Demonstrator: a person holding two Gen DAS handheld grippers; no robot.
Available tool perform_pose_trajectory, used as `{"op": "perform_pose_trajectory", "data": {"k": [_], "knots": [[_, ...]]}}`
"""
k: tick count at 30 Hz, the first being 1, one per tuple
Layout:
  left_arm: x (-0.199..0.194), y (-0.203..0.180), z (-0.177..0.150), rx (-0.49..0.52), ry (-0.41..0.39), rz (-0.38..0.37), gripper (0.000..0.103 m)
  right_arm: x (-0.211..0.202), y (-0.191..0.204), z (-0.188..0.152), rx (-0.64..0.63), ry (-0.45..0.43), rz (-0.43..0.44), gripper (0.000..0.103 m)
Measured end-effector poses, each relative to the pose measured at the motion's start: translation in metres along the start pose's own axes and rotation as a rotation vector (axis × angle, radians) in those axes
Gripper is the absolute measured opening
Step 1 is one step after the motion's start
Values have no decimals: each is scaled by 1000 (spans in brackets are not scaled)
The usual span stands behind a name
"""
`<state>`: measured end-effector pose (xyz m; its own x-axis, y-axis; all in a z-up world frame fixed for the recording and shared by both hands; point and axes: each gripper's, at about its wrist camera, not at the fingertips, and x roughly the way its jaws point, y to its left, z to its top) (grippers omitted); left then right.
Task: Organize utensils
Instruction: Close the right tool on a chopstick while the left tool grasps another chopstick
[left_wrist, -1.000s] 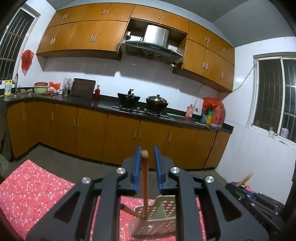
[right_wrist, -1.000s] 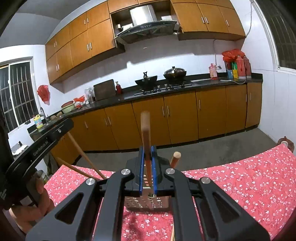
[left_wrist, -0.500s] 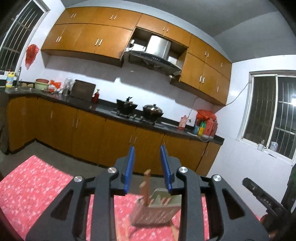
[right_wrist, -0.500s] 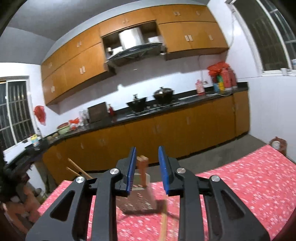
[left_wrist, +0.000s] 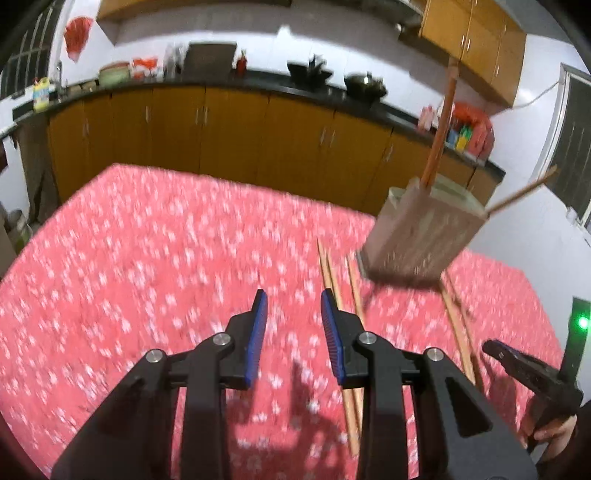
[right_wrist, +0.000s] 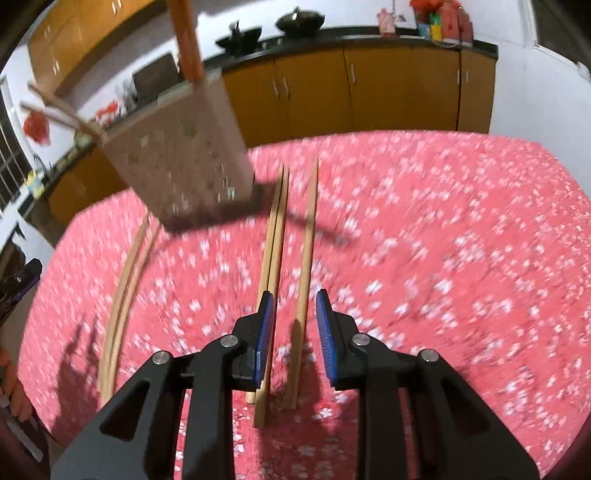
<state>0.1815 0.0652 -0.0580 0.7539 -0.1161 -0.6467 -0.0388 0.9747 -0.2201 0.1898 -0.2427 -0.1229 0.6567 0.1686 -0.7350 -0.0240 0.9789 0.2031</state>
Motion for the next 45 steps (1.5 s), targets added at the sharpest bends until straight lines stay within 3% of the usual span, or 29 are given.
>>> {"op": "perform_pose_trajectory", "data": {"k": [3,7,14,18,38,40,45], "knots": [[10,2,-13,7,41,-22,31,14,4,-4,-20,25,-35,25],[19,-3,-22,18,81,-63,31,16,-3,-9,-31,12,-71,8],[34,-25,-36,53,145,-102,26,5,-38,-12,77,-19,-145,8],[45,-34,-44,91,173,-85,18,3,-39,-13,59,-21,-150,8],[61,-56,-60,205,203,-26,15,0,-16,-20,-19,-22,-121,8],[62,-56,-60,222,196,-1,9,1,-14,-20,-31,-23,-125,8],[69,-38,-47,184,197,38,8,0,-14,-20,-35,-22,-122,8]]}}
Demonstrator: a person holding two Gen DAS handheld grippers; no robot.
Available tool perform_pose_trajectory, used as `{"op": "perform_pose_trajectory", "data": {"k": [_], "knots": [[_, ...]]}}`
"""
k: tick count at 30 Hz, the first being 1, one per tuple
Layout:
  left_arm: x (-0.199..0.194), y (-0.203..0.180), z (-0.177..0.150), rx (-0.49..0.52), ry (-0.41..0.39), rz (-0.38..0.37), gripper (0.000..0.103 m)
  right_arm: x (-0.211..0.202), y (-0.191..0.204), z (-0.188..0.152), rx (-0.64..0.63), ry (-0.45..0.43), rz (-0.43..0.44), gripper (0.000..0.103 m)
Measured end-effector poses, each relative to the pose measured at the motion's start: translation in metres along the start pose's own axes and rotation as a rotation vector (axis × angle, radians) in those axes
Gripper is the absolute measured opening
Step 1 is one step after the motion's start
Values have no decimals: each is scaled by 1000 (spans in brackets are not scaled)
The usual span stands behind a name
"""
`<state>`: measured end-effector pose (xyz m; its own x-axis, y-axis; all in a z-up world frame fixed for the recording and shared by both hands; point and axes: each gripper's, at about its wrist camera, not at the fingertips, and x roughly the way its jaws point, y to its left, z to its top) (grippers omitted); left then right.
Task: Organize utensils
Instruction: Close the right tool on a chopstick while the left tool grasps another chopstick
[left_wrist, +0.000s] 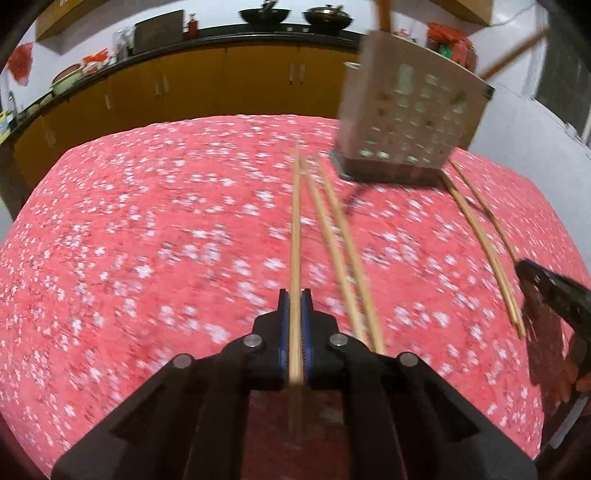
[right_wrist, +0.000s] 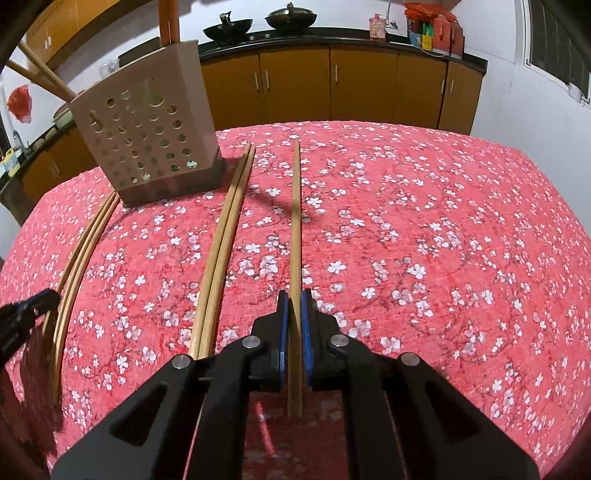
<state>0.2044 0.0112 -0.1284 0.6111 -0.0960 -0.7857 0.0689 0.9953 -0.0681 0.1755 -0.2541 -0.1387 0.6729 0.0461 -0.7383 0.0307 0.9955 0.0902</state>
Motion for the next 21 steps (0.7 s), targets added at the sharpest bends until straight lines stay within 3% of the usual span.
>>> {"op": "perform_pose_trajectory", "data": {"k": [3,7,21], "knots": [[3,19,6,-29,1,13,8,0,1,-1,-11,-7,-4,8],[2,35,7,-51,-7,-24,8,1,-2,-1,-1,-8,-2,8],[-2,39,3,-57,-22,-33,9,2,-1,0,-8,-7,-10,8]]}}
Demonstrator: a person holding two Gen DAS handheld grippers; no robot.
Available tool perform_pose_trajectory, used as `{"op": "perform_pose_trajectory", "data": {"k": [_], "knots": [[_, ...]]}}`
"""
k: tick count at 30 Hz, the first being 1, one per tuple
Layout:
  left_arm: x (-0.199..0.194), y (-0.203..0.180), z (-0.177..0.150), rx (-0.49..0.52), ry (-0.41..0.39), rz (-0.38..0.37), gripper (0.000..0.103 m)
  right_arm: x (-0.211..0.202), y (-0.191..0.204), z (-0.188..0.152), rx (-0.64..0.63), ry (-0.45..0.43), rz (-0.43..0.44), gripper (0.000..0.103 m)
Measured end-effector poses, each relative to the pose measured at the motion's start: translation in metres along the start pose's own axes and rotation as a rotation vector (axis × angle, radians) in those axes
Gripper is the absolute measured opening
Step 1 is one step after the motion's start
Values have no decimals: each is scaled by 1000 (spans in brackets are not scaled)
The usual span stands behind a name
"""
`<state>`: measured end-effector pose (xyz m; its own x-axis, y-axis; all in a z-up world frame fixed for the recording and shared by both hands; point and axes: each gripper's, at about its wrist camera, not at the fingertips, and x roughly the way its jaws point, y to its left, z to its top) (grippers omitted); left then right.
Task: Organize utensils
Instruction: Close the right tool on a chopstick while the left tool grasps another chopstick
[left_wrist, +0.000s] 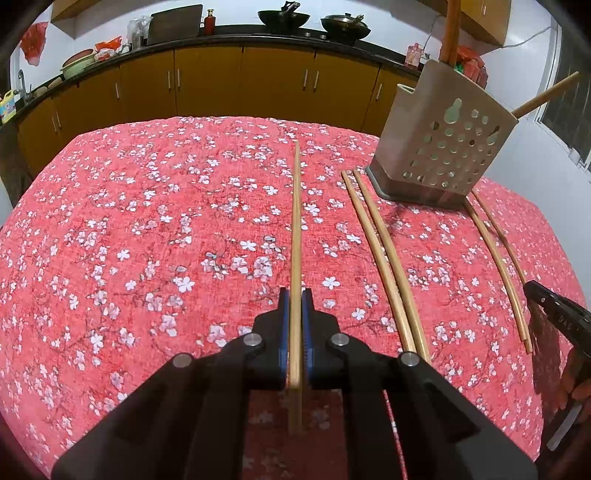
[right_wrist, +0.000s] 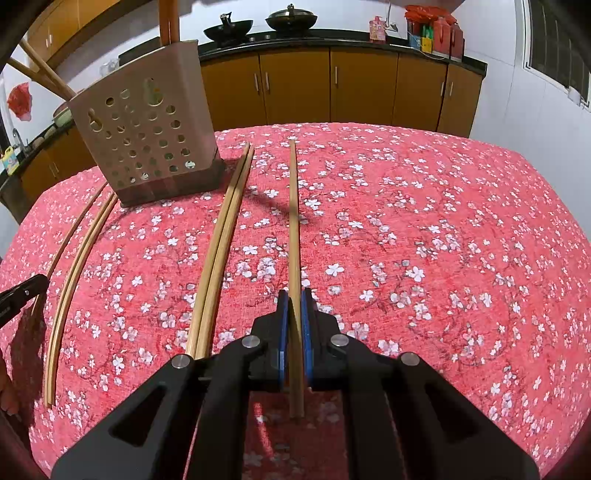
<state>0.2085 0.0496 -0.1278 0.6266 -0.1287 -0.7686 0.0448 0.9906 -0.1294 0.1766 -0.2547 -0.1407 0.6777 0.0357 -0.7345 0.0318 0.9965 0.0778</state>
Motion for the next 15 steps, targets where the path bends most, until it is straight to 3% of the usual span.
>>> {"op": "perform_pose_trajectory", "data": {"k": [15], "knots": [[0,-2,0,-2,1,1,9,-1,0,0,2,0,3,8]]}}
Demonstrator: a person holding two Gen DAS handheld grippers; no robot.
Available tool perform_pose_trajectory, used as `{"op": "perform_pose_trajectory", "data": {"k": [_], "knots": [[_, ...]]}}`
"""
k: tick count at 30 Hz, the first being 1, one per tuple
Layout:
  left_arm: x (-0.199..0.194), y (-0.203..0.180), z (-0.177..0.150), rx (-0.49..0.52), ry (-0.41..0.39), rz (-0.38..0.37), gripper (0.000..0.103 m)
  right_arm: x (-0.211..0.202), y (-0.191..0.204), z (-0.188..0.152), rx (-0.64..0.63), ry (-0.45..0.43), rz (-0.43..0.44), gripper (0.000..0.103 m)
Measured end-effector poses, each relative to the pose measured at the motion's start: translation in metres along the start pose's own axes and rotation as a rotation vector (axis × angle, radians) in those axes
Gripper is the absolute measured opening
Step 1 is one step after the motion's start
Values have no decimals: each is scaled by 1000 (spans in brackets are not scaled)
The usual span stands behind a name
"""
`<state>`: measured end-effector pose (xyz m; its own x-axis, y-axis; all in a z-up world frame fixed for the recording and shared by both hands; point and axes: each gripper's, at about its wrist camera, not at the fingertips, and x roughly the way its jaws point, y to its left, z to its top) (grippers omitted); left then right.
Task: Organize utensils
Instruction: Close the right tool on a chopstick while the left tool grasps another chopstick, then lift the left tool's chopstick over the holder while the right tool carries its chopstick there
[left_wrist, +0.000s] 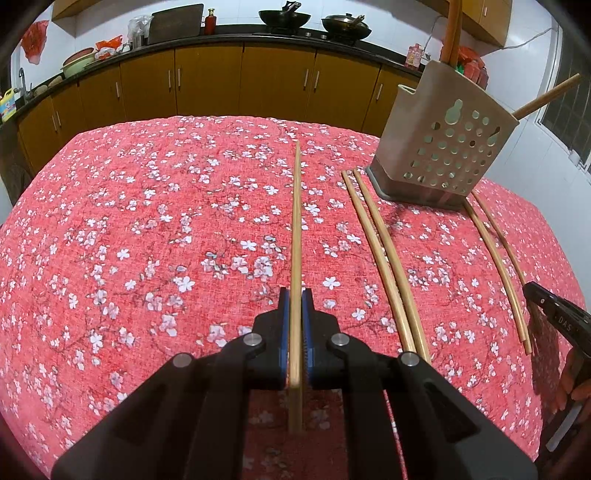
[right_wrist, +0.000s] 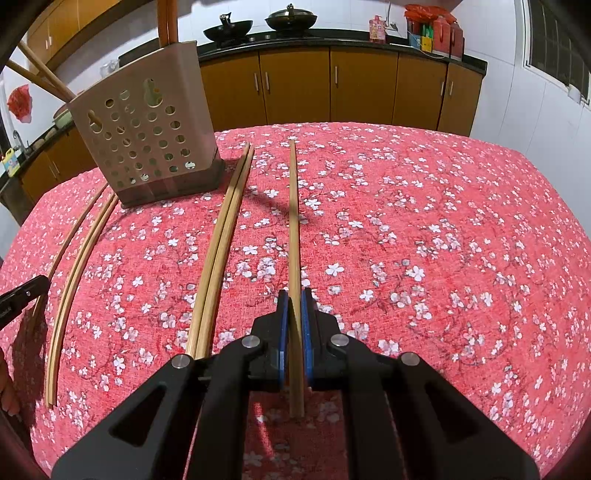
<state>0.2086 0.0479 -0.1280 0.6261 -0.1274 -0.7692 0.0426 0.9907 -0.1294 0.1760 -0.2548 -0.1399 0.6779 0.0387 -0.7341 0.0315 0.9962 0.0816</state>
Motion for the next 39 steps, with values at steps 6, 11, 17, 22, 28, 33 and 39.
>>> {"op": "perform_pose_trajectory", "data": {"k": [6,11,17,22,28,33,39], "knots": [[0,1,0,0,0,-1,9,0,-1,0,3,0,4,8],[0,1,0,3,0,1,9,1,0,0,3,0,4,8],[-3,-6,-6,35,2,28,9,0,0,0,3,2,10,8],[-7,-9,-11,40,3,39,9,-2,-3,-1,15,1,23,8],[-11,-9,-11,45,24,43,8,-17,-5,-2,4,-39,31,8],[-39,-6,-6,64,-34,41,8,-53,-7,8,4,-148,28,8],[-86,-6,14,71,-153,26,8,-86,-15,25,24,-254,28,8]]}}
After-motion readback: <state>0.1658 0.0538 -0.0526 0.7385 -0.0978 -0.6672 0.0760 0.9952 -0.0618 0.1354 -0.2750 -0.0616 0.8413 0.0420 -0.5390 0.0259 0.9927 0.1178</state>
